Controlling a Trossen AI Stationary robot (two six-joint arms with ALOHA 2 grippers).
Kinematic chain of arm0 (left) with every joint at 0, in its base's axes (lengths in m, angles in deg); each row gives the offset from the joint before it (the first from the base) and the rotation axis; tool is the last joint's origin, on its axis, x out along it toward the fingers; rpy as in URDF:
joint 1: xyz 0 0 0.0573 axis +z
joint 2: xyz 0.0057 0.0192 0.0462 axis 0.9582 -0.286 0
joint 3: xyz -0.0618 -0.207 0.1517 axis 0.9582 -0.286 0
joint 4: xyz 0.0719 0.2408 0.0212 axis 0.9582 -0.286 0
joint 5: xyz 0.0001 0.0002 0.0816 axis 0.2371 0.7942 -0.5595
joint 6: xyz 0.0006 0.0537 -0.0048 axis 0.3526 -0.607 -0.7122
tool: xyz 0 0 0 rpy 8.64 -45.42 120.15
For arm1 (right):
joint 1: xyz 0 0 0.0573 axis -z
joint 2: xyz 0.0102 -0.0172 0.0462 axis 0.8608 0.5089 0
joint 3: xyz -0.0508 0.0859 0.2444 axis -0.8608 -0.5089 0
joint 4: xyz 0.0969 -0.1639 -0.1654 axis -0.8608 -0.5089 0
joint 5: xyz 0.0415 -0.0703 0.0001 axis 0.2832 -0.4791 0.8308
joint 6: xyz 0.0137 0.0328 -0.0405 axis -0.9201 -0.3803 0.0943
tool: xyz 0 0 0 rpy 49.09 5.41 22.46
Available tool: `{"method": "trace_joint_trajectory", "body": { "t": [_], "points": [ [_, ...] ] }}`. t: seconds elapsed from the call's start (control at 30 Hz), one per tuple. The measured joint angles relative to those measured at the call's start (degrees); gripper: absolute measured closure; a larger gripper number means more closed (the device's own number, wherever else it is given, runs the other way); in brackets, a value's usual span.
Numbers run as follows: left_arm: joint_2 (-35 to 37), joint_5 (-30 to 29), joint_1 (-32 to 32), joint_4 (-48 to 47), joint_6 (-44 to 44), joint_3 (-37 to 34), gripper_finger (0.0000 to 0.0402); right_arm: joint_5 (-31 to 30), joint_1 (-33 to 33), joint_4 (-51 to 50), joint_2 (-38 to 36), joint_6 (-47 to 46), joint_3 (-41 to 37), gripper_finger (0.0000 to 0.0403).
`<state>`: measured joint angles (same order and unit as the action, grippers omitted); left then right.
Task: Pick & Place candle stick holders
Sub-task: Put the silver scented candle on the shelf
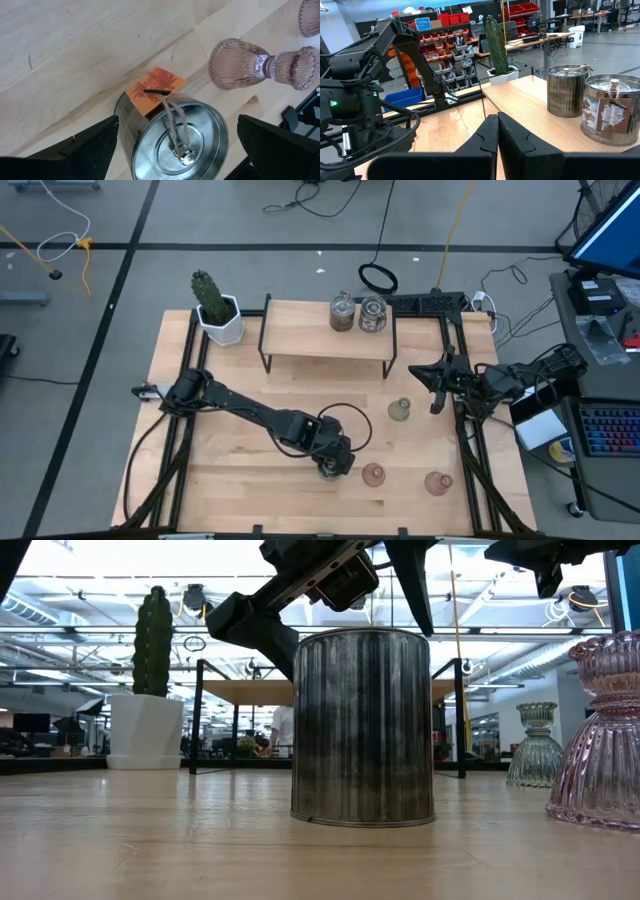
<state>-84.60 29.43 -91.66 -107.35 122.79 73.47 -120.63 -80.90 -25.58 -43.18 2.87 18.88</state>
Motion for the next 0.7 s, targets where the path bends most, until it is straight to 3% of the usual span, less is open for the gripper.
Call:
{"method": "trace_joint_trajectory", "body": {
  "t": [0.7],
  "points": [
    [0.00, -1.70, -0.22, -0.30, -0.82, 0.00, 0.0002, -0.01, 0.00, 0.00, -0.01, -0.01, -0.02, 0.0403]
  ]
}}
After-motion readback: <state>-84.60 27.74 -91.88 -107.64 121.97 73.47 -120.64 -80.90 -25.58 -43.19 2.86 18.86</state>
